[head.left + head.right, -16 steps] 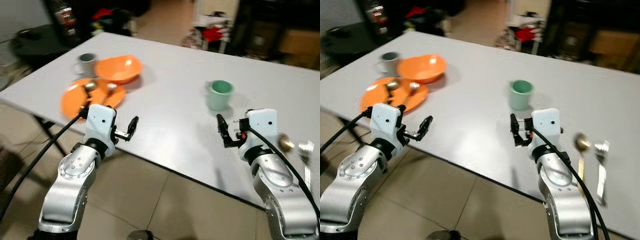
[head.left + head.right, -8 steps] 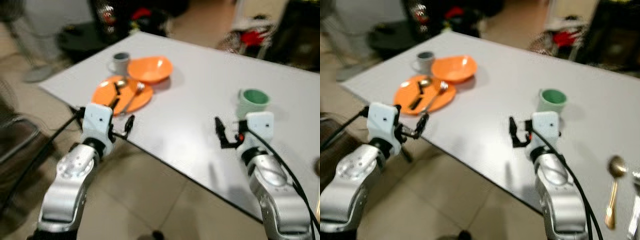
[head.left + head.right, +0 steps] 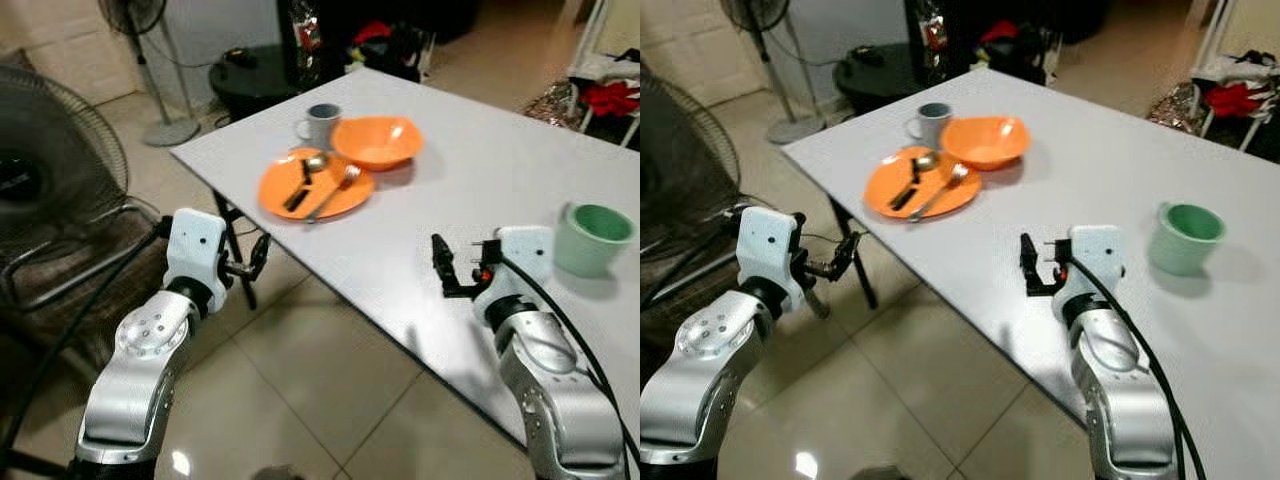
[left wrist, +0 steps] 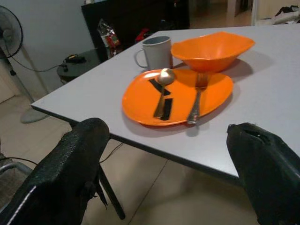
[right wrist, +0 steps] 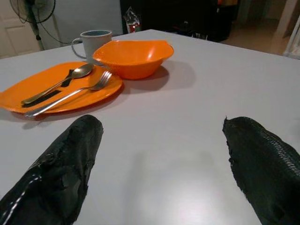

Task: Setting the table

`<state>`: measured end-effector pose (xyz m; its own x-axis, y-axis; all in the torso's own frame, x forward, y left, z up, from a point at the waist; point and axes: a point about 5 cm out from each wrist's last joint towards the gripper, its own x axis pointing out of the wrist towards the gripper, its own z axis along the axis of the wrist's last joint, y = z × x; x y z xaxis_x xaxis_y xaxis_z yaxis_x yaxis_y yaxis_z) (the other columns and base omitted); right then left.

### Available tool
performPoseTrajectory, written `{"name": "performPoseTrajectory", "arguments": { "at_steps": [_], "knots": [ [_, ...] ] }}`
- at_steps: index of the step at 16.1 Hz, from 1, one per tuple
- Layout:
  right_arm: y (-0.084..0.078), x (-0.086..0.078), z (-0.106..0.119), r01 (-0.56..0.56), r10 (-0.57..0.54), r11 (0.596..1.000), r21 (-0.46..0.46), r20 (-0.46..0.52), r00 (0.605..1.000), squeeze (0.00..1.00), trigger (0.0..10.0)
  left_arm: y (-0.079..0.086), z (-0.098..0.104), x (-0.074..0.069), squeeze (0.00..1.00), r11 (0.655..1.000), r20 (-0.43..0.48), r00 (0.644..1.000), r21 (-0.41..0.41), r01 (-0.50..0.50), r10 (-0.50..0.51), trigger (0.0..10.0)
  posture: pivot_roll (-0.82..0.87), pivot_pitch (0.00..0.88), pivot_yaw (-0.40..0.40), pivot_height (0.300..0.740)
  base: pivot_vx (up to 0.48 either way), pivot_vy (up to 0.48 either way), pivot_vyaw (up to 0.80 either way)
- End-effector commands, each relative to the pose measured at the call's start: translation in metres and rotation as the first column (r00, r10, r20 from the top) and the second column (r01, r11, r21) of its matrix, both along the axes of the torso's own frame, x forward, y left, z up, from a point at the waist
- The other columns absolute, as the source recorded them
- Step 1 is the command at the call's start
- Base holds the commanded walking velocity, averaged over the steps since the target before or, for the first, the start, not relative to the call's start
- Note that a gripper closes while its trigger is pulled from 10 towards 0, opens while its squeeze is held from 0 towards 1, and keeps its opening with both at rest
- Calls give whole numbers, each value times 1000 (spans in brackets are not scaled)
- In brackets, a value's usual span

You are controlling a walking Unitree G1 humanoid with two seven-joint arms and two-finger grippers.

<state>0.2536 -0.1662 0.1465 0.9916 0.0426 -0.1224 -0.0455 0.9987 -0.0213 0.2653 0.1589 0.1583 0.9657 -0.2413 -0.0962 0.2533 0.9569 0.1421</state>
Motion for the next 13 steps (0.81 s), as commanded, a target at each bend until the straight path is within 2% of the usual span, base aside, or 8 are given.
{"name": "performPoseTrajectory", "arguments": {
  "at_steps": [1,2,3,8,13],
  "knots": [
    [11,1,-1,-53,54,998,32,-16,998,922,10000,6,2,1,0,999,1,999,15,-33,33,10000,50,0,56,740,0,412,0],
    [11,0,-1,-58,59,998,37,-19,998,341,10000,5,3,2,0,1000,3,1000,12,-29,29,10000,51,0,55,740,0,405,0],
    [12,0,-2,-54,55,998,40,-25,998,0,10000,4,3,4,0,999,5,999,16,-34,34,10000,54,0,47,740,0,412,0],
    [12,1,-5,-40,43,998,52,-58,997,0,10000,4,2,6,0,999,-3,1000,26,-24,24,10000,48,0,52,740,0,406,0],
    [14,3,-2,-70,71,997,18,-44,996,0,10000,3,0,6,0,999,-3,1000,21,-31,31,10000,49,0,40,740,0,359,0]
  ]
}}
